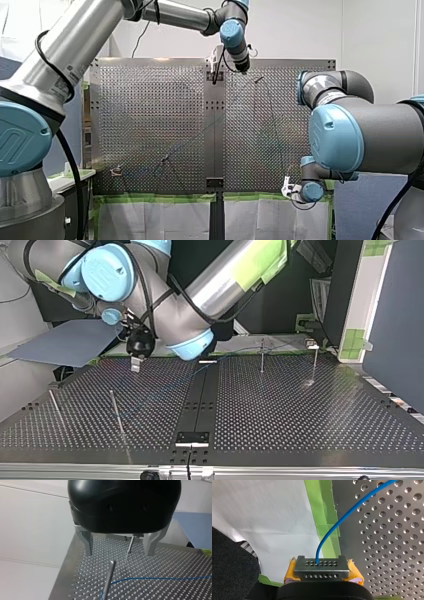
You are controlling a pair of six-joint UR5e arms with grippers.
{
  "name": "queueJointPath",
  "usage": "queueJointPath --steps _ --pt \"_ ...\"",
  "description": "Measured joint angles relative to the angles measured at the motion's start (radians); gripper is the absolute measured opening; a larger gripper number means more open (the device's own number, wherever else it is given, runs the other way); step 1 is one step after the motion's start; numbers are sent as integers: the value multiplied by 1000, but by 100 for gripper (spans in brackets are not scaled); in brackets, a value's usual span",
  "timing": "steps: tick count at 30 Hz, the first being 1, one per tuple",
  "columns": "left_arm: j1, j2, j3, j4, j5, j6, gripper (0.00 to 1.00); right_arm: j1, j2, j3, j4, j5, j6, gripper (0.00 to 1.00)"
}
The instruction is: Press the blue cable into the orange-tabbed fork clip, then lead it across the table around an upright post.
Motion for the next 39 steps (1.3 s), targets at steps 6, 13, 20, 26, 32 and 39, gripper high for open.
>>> queueJointPath --steps 6,13,20,26,32,39 --pt "28 43 -44 42 19 -32 98 0 0 0 0 0 -2 0" --pt "82 99 -100 98 73 -87 98 0 0 0 0 0 -7 0" --pt "145 162 -162 161 135 -150 98 0 0 0 0 0 -8 0" --pt "197 214 -214 213 169 -201 98 1 0 0 0 0 -8 0" --pt "239 268 -269 267 170 -256 98 3 0 0 0 0 -9 0" --pt "243 331 -331 330 172 -287 98 5 0 0 0 0 -10 0"
